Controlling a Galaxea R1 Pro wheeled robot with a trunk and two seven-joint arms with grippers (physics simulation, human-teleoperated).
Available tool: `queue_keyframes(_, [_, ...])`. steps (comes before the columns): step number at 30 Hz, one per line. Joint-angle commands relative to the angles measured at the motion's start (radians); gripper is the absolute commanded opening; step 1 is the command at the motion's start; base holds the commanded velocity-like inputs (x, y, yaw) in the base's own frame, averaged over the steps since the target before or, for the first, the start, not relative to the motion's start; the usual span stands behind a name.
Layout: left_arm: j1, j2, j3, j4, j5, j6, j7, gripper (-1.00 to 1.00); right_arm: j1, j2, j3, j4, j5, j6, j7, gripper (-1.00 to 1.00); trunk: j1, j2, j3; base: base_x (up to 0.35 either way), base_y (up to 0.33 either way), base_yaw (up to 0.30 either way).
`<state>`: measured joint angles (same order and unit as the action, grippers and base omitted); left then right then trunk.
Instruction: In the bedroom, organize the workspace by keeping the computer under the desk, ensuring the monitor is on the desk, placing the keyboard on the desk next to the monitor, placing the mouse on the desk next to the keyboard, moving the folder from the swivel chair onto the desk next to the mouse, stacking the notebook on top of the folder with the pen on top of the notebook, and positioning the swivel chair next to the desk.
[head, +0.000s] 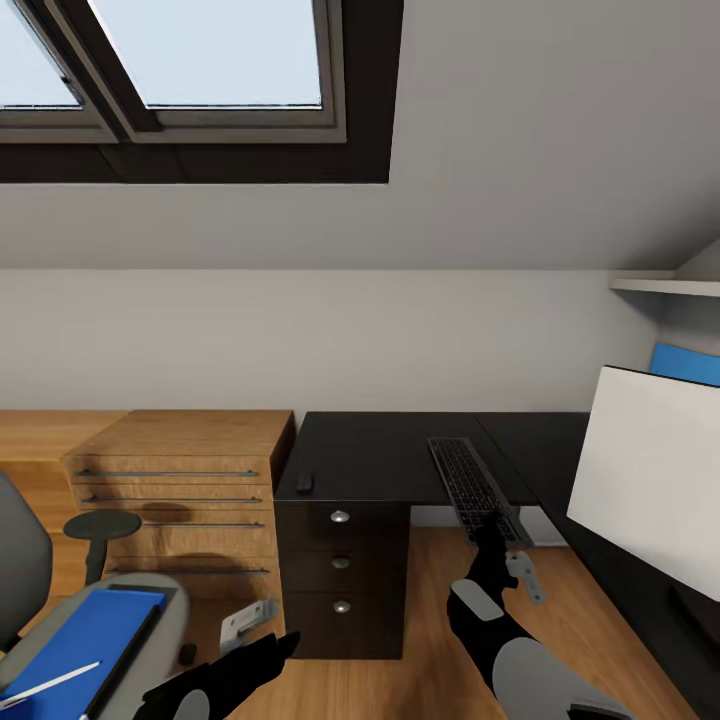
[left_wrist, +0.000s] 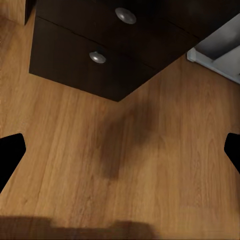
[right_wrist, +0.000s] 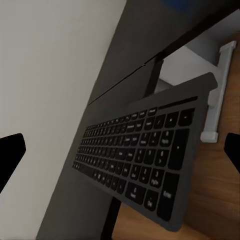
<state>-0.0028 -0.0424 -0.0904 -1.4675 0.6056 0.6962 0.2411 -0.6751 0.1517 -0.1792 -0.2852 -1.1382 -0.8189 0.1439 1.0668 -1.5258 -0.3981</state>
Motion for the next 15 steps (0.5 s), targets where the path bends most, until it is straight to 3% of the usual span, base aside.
queue_keyframes(1, [0.000,0.000,0.000,0.007,0.009,0.000,0.009,1.00,-0.001,0.001,-0.001,0.004,-0.010,-0.003,0.012,1.00,0.000,-0.001,-0.001,0.000,0.000,0.000])
queue_keyframes(4, [0.000,0.000,0.000,0.034,0.006,-0.028,0.007,1.00,0.001,0.001,0.001,0.025,-0.010,-0.005,0.029,1.00,0.000,-0.001,-0.001,0.000,0.000,0.000])
queue_keyframes(5, [0.000,-0.001,0.000,0.046,0.004,-0.068,0.006,1.00,0.008,0.001,0.002,0.052,-0.009,-0.008,0.059,1.00,0.000,-0.001,-0.001,0.000,0.000,0.000])
queue_keyframes(9, [0.000,0.000,0.000,0.052,0.004,-0.092,0.005,1.00,0.014,0.000,0.001,0.070,-0.010,-0.009,0.096,1.00,0.000,-0.001,-0.001,-0.025,0.000,0.000])
queue_keyframes(15, [0.000,0.000,-0.001,0.055,0.003,-0.102,0.006,1.00,0.016,-0.001,0.001,0.101,-0.010,-0.009,0.115,1.00,0.000,-0.001,-0.001,-0.228,0.000,0.000])
